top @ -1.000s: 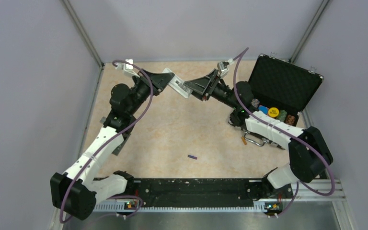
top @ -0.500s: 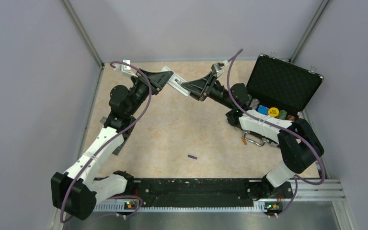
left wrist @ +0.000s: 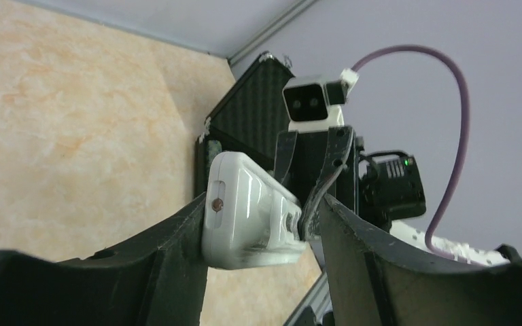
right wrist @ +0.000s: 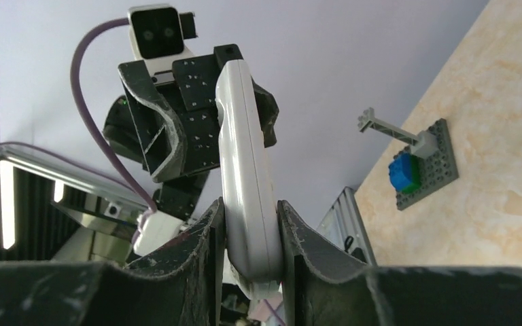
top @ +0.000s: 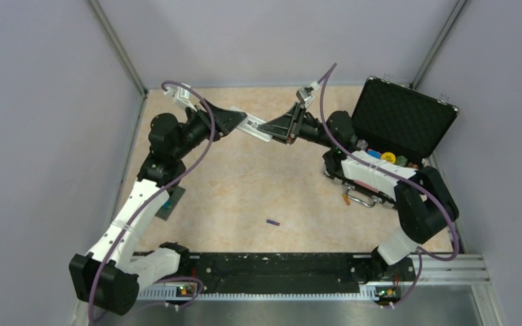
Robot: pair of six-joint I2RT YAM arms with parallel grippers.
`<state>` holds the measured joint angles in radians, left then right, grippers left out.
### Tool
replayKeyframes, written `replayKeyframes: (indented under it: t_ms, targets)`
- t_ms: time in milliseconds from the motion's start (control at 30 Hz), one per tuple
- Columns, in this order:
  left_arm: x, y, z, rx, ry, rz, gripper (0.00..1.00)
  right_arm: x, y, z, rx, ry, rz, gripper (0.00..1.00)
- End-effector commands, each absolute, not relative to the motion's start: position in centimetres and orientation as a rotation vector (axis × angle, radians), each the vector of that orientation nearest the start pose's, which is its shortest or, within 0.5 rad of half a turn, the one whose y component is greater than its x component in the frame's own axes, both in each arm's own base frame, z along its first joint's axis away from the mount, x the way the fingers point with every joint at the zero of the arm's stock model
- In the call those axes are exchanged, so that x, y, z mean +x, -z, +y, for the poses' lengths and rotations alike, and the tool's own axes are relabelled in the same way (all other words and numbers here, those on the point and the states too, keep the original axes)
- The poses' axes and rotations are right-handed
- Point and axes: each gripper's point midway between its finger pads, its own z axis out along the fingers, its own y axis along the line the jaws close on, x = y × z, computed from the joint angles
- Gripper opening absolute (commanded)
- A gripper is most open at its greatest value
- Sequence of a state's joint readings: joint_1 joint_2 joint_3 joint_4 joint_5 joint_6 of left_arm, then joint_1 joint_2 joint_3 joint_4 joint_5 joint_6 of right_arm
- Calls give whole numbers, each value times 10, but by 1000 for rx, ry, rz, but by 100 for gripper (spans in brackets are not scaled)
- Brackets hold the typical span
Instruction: Load the batteries into the remote control
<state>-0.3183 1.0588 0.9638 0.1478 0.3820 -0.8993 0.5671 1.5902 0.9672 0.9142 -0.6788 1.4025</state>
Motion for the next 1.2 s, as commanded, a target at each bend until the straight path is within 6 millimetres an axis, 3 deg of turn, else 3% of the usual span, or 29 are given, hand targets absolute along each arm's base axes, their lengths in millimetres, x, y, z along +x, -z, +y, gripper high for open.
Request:
replayKeyframes:
  t_ms: [0, 233, 500, 933, 1167]
  targets:
    - [295, -390, -213, 61, 1340, 1664, 62, 282, -344, 345, -296, -1965, 1695, 0]
    - [280, -389, -230, 233, 1477, 1691, 57, 275, -342, 343, -457, -1961, 1740, 0]
    - [277, -386, -230, 242, 1485, 1697, 39, 276, -334, 344, -440, -1986, 1800, 1]
    - [276, -397, -227, 199, 1532, 1618, 45, 278, -331, 342, -401, -2053, 1811, 1]
    - [275, -404, -225, 190, 1551, 1577, 38, 274, -338, 338, -379, -2127, 1750, 1]
